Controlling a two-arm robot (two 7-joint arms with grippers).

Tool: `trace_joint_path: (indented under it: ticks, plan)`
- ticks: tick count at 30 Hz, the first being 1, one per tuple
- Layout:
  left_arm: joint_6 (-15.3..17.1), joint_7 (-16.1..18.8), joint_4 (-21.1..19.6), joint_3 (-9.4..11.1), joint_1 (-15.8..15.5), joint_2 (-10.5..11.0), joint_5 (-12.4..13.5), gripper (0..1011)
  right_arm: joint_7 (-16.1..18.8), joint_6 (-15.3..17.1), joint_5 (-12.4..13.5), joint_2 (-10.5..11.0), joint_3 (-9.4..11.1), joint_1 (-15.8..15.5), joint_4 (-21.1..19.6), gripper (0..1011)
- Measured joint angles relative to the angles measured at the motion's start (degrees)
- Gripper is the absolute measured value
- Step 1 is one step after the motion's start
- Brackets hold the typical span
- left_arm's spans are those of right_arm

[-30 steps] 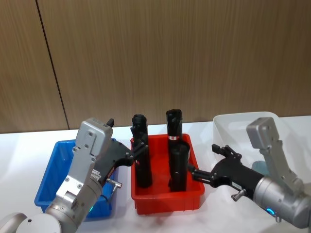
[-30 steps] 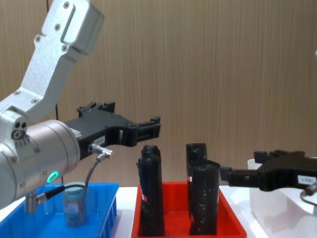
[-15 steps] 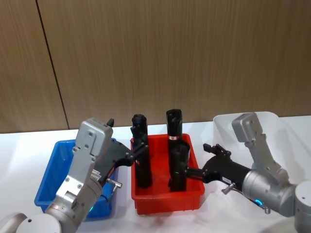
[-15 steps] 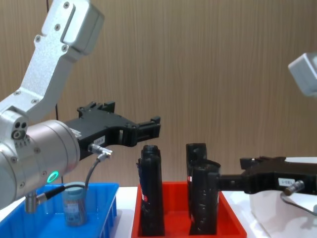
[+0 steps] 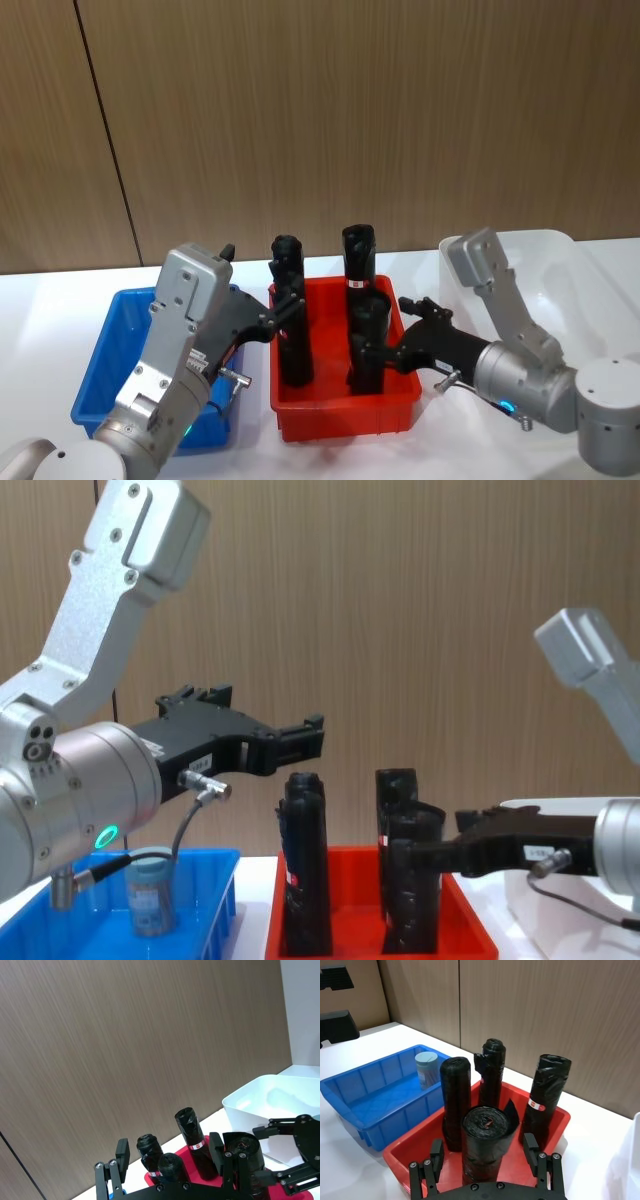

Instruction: Pick the cotton swabs from the blue box and place them into the white box.

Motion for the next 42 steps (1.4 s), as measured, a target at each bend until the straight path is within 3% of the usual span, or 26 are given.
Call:
trace_joint_path:
  ticks: [21, 31, 36, 42]
  plan:
    - [0.0, 0.0, 0.0, 0.0, 0.0, 0.0, 0.0, 1004, 0.8, -0.4, -0.9, -2.8, -1.4, 4.6, 6.5, 1002]
    - [0.0, 0.0, 0.0, 0.0, 0.0, 0.0, 0.0, 1004, 0.5, -0.7, -0.7, -3.5, -1.6, 6.0, 8.8, 786]
    - [0.0, 0.0, 0.0, 0.0, 0.0, 0.0, 0.0, 1004, 0.7, -0.6, -0.2, -3.6, -1.7, 6.2, 9.1, 603]
    - [0.0, 0.0, 0.0, 0.0, 0.0, 0.0, 0.0, 1004, 1.0, 0.0, 0.8, -3.7, -1.7, 6.3, 8.9, 525]
